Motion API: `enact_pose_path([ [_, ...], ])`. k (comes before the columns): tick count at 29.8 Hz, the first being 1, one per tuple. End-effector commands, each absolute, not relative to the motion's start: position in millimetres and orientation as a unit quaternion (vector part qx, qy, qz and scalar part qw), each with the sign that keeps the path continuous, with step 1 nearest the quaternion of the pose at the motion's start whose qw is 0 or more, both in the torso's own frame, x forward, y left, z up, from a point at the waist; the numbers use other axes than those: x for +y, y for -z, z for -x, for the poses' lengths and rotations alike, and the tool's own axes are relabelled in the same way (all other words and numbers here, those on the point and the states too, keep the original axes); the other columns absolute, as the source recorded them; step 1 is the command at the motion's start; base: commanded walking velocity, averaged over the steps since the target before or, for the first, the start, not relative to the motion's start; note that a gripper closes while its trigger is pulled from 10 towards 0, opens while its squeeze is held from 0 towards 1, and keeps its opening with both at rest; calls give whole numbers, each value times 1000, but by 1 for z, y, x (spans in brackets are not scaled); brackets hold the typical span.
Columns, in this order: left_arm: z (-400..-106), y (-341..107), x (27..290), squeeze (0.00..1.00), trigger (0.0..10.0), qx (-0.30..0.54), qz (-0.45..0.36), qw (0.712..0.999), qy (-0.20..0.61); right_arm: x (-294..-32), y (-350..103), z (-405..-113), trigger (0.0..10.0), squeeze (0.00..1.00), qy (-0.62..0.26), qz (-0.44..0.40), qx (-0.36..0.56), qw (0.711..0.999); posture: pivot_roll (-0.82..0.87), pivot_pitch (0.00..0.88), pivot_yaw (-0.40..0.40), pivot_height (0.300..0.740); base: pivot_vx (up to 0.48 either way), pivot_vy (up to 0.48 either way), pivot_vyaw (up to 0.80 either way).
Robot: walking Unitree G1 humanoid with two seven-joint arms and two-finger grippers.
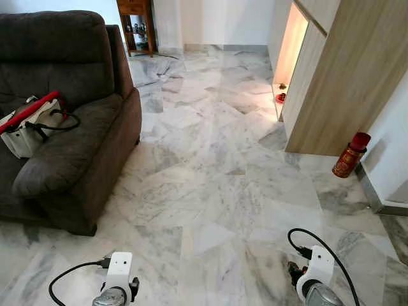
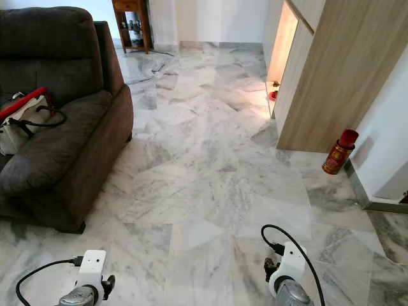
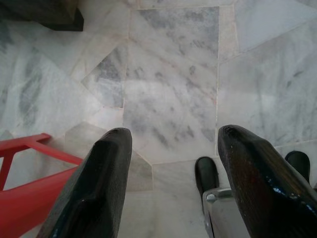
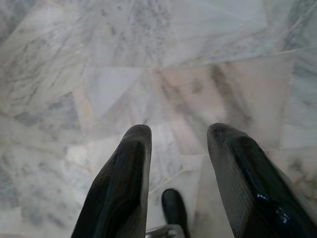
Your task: Picking trash to rubbish bin
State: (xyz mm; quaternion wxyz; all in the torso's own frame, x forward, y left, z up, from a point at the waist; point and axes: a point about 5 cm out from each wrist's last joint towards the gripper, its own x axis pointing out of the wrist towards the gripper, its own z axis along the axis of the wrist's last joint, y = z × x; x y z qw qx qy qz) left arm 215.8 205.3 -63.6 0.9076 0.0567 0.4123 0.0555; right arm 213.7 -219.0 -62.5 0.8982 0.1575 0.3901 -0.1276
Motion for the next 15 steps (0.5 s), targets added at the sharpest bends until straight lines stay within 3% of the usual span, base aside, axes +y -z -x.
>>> enact_pose_path([
  [1, -219, 62, 208, 0, 10000, 409, -52, 909, -60, -215, 64, -213, 10000, 0, 124, -170, 392, 896, -33, 0, 16, 740, 0, 0, 0],
  [11, -208, 69, 203, 0, 10000, 422, -9, 903, -82, -216, 65, -210, 10000, 0, 117, -151, 398, 897, -29, 0, 9, 740, 0, 0, 0],
  [15, -200, 73, 203, 0, 10000, 436, -5, 896, -88, -217, 66, -208, 10000, 0, 119, -140, 402, 897, -16, 0, -1, 740, 0, 0, 738],
])
